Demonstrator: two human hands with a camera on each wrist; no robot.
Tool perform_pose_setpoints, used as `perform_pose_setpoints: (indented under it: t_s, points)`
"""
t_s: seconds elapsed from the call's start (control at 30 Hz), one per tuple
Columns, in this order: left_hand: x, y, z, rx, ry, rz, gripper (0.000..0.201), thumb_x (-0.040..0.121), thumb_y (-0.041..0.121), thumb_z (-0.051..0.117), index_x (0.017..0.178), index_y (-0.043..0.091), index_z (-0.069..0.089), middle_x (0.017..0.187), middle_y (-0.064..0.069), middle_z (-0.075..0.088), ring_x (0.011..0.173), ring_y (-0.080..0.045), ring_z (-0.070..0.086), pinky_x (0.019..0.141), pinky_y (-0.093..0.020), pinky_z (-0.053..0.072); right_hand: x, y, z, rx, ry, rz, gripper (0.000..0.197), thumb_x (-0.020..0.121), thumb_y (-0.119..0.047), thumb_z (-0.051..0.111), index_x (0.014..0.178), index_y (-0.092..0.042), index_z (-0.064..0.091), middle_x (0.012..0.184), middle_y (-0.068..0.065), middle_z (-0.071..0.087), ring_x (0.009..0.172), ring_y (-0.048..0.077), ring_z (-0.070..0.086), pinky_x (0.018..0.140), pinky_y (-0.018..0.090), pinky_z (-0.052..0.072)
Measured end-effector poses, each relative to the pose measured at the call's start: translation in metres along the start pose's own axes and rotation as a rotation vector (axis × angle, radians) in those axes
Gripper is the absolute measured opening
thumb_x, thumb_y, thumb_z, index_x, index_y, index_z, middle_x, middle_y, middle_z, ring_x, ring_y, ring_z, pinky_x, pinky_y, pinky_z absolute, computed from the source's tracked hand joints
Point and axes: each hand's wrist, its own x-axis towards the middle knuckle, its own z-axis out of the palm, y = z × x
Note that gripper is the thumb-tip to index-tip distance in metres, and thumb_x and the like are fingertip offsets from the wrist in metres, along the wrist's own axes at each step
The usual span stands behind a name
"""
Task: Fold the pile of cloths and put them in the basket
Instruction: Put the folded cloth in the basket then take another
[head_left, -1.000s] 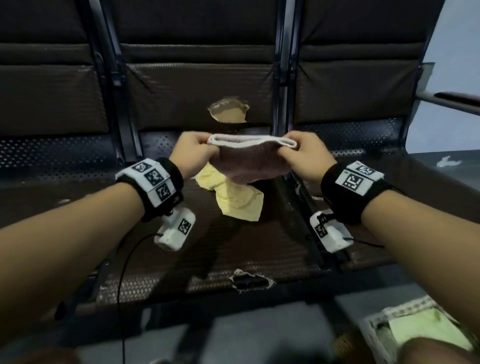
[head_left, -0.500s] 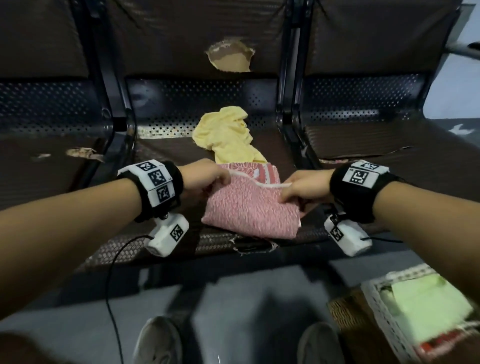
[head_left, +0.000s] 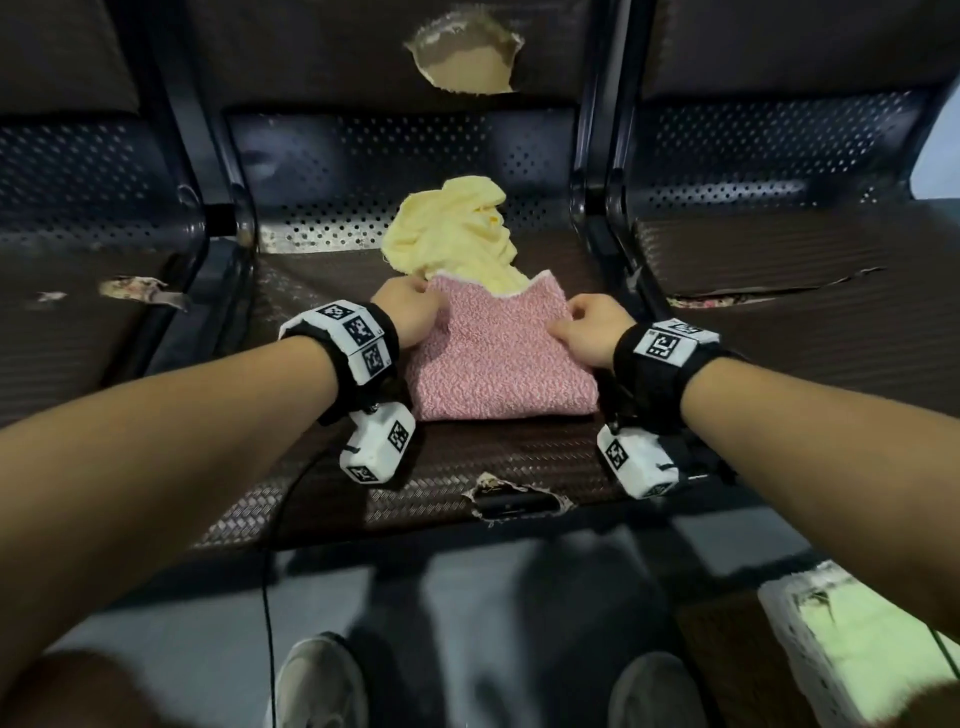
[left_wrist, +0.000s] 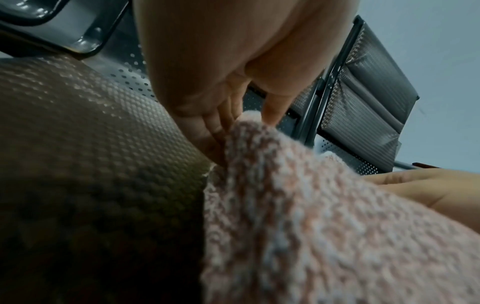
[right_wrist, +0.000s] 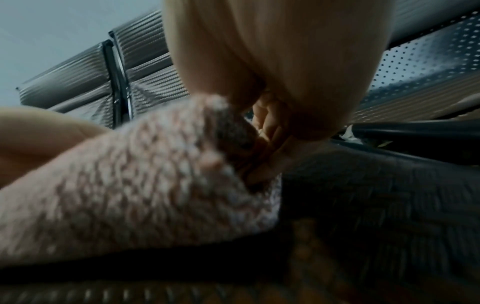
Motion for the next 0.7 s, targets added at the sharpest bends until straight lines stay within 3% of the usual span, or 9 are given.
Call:
perform_pose_setpoints:
  t_s: [0.03,0.1,0.17,0.23,0.3,0.37,0.5,0.6,0.7]
  points:
    - [0.0,-0.002,0.001,-0.006,-0.037,-0.044,0.027,0.088,0.028,0.067,0.1,0.005,0.07,0.091,-0.01,0.065,0.072,-0.021,0.056,0.064,-0.03,0.043,0.0,0.0,0.002,-0.027,-0.007,-0.004,0.024,0.092,-0.032,0.065,0.092,-0.008,0.067,0.089,0.008,0.069,0.083,0.024,0.066,0.071,0.032,0.05]
    - [-0.003,-0.006,0.002,0.012,-0.091,-0.113,0.049,0.083,0.031,0.074,0.121,0.003,0.063,0.104,-0.008,0.065,0.083,-0.022,0.058,0.07,-0.03,0.044,-0.001,-0.002,0.004,-0.073,-0.022,0.007,0.021,0.093,-0.036,0.063,0.096,-0.016,0.064,0.095,0.007,0.069,0.092,0.027,0.067,0.078,0.036,0.051]
    - [-0.009,-0.007,0.001,0.102,-0.083,-0.122,0.076,0.083,0.036,0.074,0.145,0.007,0.041,0.126,-0.009,0.057,0.103,-0.024,0.056,0.079,-0.03,0.041,-0.004,-0.005,0.002,-0.147,-0.018,0.004,0.039,0.091,-0.038,0.063,0.122,-0.016,0.056,0.113,0.008,0.066,0.099,0.026,0.064,0.079,0.033,0.049]
    - [-0.019,-0.006,-0.002,0.272,-0.015,-0.015,0.078,0.084,0.038,0.07,0.148,0.012,0.034,0.134,-0.012,0.051,0.113,-0.029,0.055,0.084,-0.031,0.042,-0.014,-0.008,-0.005,-0.257,0.046,-0.123,0.061,0.087,-0.04,0.064,0.14,-0.018,0.042,0.131,0.013,0.055,0.111,0.028,0.058,0.089,0.033,0.047]
    - [-0.034,-0.005,-0.005,0.338,0.032,0.171,0.067,0.083,0.035,0.069,0.141,0.015,0.043,0.132,-0.011,0.052,0.115,-0.027,0.056,0.091,-0.032,0.045,-0.03,-0.011,-0.01,-0.366,0.079,-0.394,0.063,0.087,-0.047,0.06,0.142,-0.022,0.043,0.138,0.011,0.05,0.123,0.027,0.053,0.101,0.041,0.047]
    - [-0.05,-0.006,-0.005,0.307,-0.088,0.289,0.054,0.083,0.036,0.072,0.132,0.021,0.056,0.127,-0.003,0.06,0.111,-0.019,0.06,0.096,-0.03,0.047,-0.048,-0.008,-0.007,-0.449,-0.024,-0.613,0.062,0.089,-0.056,0.053,0.141,-0.022,0.049,0.14,0.007,0.053,0.128,0.023,0.05,0.107,0.044,0.044]
    - [-0.075,-0.022,-0.003,0.49,-0.353,0.287,0.077,0.08,0.042,0.076,0.148,0.027,0.043,0.135,-0.003,0.059,0.117,-0.02,0.058,0.096,-0.025,0.042,-0.071,0.018,0.006,-0.629,-0.289,-0.587,0.081,0.093,-0.055,0.057,0.156,-0.013,0.028,0.16,0.01,0.034,0.147,0.023,0.034,0.12,0.033,0.027]
    - [-0.076,-0.026,-0.002,0.601,-0.316,0.281,0.082,0.082,0.035,0.074,0.153,0.022,0.035,0.14,-0.009,0.057,0.126,-0.025,0.054,0.099,-0.024,0.039,-0.072,0.026,0.0,-0.681,-0.22,-0.543,0.068,0.095,-0.033,0.057,0.155,-0.012,0.032,0.156,0.011,0.042,0.14,0.027,0.044,0.114,0.032,0.035]
    - [-0.08,-0.023,0.0,0.645,-0.256,0.296,0.082,0.079,0.036,0.075,0.151,0.021,0.04,0.134,-0.01,0.061,0.123,-0.027,0.056,0.098,-0.025,0.041,-0.071,0.018,-0.009,-0.632,-0.142,-0.495,0.038,0.096,-0.025,0.053,0.129,-0.008,0.057,0.121,0.017,0.068,0.115,0.037,0.061,0.096,0.037,0.047]
